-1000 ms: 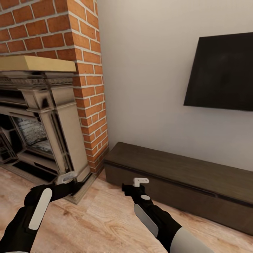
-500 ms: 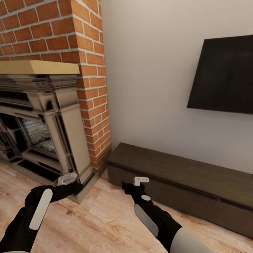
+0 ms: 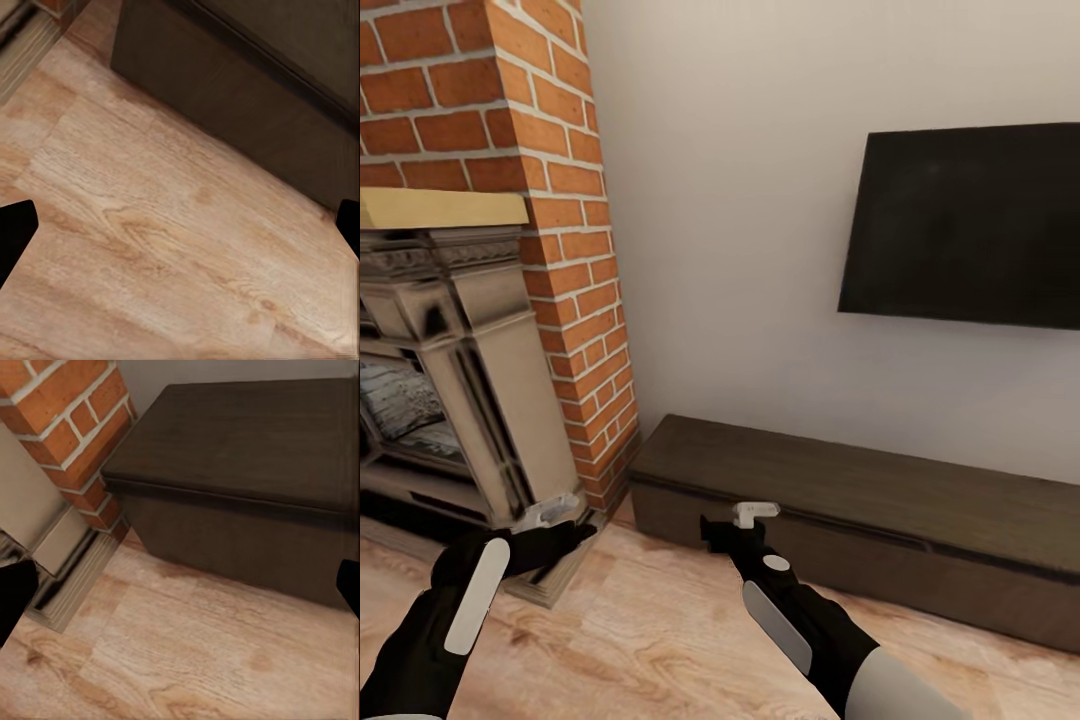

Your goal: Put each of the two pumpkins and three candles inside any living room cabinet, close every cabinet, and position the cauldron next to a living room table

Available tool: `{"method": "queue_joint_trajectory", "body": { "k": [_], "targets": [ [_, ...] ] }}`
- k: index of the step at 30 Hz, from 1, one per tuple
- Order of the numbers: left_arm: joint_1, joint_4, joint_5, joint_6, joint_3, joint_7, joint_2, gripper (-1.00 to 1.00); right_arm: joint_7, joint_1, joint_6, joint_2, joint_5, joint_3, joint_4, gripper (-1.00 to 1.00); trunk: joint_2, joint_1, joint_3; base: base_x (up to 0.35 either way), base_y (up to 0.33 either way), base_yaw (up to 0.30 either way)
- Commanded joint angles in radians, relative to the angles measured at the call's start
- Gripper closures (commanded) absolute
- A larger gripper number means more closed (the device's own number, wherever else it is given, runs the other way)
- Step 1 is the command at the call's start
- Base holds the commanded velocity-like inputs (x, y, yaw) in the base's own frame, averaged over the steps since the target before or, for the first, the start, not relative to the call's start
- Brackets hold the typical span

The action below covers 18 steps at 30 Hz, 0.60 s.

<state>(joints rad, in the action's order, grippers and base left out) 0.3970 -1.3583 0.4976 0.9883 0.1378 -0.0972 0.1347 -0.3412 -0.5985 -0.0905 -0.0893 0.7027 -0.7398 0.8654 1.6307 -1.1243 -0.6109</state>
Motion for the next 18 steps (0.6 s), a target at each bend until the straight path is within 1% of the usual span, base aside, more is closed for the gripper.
{"method": "queue_joint_trajectory", "body": {
  "k": [1,9,15,18],
  "targets": [
    [0.0,-0.001,0.011,0.004,0.0,-0.01,0.0,-1.0,-0.007,-0.001,-0.003,0.0,0.004,-0.003,0.001,-1.0,-0.007,0.004,0.003,0.0,0.0,-0.28],
    [0.0,0.003,0.01,0.004,0.0,-0.01,0.0,-1.0,-0.007,-0.001,-0.003,0.0,0.004,-0.003,0.001,-1.0,-0.063,0.035,0.03,0.0,0.0,-0.263],
    [0.003,0.051,0.006,0.003,-0.001,-0.01,0.001,-1.0,-0.007,-0.001,-0.003,0.0,0.003,-0.003,0.001,-1.0,-0.105,0.058,0.049,0.0,0.0,-0.047],
    [0.005,0.089,0.003,0.002,0.0,-0.011,0.008,-1.0,-0.007,-0.001,-0.003,0.0,0.003,-0.003,0.001,-1.0,-0.126,0.069,0.059,0.0,0.0,-0.005]
  ]
}}
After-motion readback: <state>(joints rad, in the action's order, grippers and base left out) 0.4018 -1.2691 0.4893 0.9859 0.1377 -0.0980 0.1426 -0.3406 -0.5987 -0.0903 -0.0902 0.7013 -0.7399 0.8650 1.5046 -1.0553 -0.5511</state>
